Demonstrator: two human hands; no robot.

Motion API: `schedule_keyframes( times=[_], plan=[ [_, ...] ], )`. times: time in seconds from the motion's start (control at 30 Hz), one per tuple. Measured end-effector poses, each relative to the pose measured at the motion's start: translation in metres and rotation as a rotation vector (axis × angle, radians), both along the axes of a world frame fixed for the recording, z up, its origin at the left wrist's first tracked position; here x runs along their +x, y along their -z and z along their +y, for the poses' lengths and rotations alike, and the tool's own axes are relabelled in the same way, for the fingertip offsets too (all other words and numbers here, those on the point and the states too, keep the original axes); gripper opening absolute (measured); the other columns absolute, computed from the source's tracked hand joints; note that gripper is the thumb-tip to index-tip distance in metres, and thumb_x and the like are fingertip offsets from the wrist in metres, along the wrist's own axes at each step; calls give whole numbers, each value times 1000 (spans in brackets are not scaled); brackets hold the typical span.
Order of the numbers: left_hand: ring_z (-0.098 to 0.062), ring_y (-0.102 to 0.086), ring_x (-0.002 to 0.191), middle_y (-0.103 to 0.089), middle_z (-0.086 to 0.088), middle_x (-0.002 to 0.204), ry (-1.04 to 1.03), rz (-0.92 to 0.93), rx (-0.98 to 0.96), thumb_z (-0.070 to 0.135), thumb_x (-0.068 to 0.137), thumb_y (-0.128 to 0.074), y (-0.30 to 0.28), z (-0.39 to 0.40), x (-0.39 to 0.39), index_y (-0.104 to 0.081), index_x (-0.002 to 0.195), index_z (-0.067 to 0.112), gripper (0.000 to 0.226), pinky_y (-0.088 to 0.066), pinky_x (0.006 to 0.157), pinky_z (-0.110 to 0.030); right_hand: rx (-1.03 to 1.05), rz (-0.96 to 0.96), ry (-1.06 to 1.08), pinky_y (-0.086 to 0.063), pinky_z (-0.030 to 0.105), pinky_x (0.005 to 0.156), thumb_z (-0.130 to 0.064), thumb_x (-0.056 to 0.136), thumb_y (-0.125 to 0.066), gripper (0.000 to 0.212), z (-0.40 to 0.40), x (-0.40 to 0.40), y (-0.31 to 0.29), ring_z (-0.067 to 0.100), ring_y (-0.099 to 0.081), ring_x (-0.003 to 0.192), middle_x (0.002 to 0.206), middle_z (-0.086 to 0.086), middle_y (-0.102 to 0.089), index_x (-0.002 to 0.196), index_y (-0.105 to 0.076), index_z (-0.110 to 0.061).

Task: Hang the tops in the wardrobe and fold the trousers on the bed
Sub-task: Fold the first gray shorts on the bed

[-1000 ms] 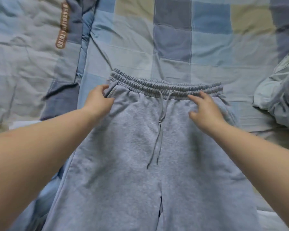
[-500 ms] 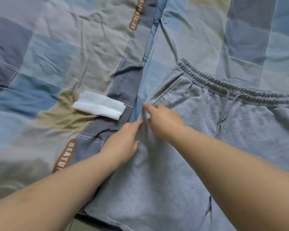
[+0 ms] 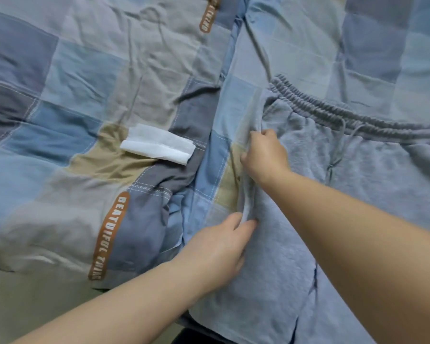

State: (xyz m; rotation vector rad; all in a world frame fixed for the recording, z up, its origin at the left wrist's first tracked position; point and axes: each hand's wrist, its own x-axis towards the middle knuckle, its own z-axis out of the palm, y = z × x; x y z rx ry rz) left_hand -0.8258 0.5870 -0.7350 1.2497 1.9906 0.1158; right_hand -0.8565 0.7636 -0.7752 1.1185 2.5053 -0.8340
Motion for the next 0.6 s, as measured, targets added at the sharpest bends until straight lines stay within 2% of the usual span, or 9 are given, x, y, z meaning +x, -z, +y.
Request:
schedule_keyframes(
  times=[0.1, 0.27, 0.4, 0.5, 0.6],
  plan=[
    [-33, -57, 97, -29, 1, 138, 66, -90, 29, 21, 91, -39, -14, 10, 28, -22, 145, 30, 58, -48, 75, -43, -12, 81, 14, -38, 34, 73, -9, 91, -46, 37, 15, 27, -10, 39, -53, 95, 131, 13, -38, 127, -46, -6],
    [-30, -54, 111, -12, 8, 154, 109, -239, 89, 20, 94, -39, -24, 35, 79, -23, 149, 32, 59, -45, 87, -39, 21, 93, 87, -46, 39, 84, -11, 90, -45, 45, 62, 97, -23, 34, -52, 107, 140, 7, -36, 134, -42, -8],
    [-23, -47, 128, -11, 13, 158, 147, -332, 141, 21, 97, -37, -23, 55, 127, -31, 145, 41, 53, -44, 96, -34, 91, 35, 22, -44, 37, 78, -12, 91, -42, 50, 105, 162, -24, 33, -50, 112, 147, 4, -32, 141, -36, -13],
    [-20, -44, 132, -15, 12, 158, 107, -366, 170, 20, 96, -38, -22, 73, 161, -35, 144, 37, 51, -42, 100, -31, 111, 5, 67, -45, 39, 86, -13, 91, -44, 57, 137, 208, -21, 34, -48, 118, 150, 5, -29, 146, -30, -15],
    [-24, -42, 132, -16, 9, 158, 87, -362, 169, 20, 96, -38, -20, 93, 195, -30, 147, 33, 53, -42, 99, -31, 113, 4, 108, -44, 41, 91, -12, 91, -44, 58, 155, 243, -17, 35, -48, 119, 151, 5, -28, 147, -29, -14]
  ],
)
